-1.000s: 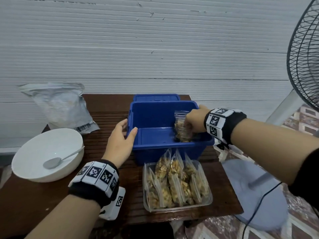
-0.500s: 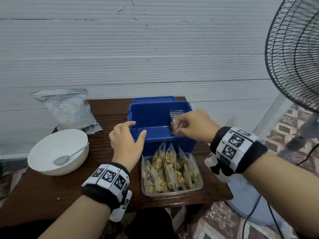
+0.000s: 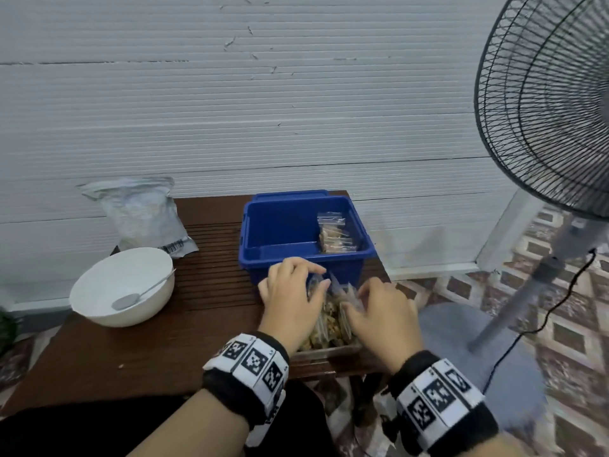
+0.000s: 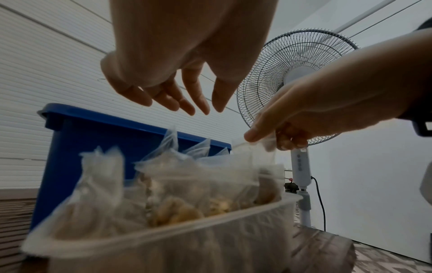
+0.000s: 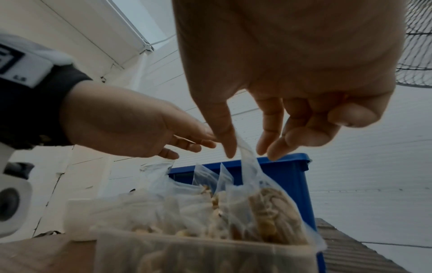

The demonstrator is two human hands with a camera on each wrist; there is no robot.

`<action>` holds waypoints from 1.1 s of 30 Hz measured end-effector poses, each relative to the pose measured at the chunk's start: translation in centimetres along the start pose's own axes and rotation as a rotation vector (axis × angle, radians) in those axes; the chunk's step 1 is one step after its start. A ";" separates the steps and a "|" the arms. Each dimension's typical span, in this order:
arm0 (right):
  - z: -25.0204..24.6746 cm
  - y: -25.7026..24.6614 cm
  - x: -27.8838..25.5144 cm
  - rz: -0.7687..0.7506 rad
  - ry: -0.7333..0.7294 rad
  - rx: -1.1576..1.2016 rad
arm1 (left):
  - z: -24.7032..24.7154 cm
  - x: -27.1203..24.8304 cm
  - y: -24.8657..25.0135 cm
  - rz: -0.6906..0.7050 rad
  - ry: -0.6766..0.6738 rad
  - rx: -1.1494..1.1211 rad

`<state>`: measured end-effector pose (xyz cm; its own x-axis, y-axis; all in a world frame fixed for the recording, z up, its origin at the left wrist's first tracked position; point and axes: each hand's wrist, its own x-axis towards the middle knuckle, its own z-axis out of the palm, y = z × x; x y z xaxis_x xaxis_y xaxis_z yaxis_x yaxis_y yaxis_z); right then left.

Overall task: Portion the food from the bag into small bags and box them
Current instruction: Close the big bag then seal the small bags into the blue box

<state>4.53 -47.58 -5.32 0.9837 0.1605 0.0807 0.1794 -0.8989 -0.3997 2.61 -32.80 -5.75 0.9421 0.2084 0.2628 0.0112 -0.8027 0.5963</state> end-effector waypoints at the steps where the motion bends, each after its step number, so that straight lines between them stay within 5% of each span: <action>1: 0.2 0.0 -0.2 0.002 0.021 0.020 | 0.2 -0.1 0.1 0.010 -0.033 -0.012; 9: 0.9 0.8 -0.8 -0.049 0.199 0.264 | 1.1 -0.2 0.5 0.109 -0.241 -0.126; 22: 0.6 0.7 -0.6 -0.223 0.377 0.656 | -0.1 0.0 1.2 0.015 -0.036 -0.517; 33: 1.7 -0.1 -0.6 -0.101 0.409 0.894 | -1.0 -0.1 0.4 -0.005 -0.086 -0.575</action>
<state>3.95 -46.89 -6.89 0.9150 -0.0848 0.3944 0.3684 -0.2227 -0.9026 2.16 -32.58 -4.79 0.9666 0.1463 0.2106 -0.1453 -0.3645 0.9198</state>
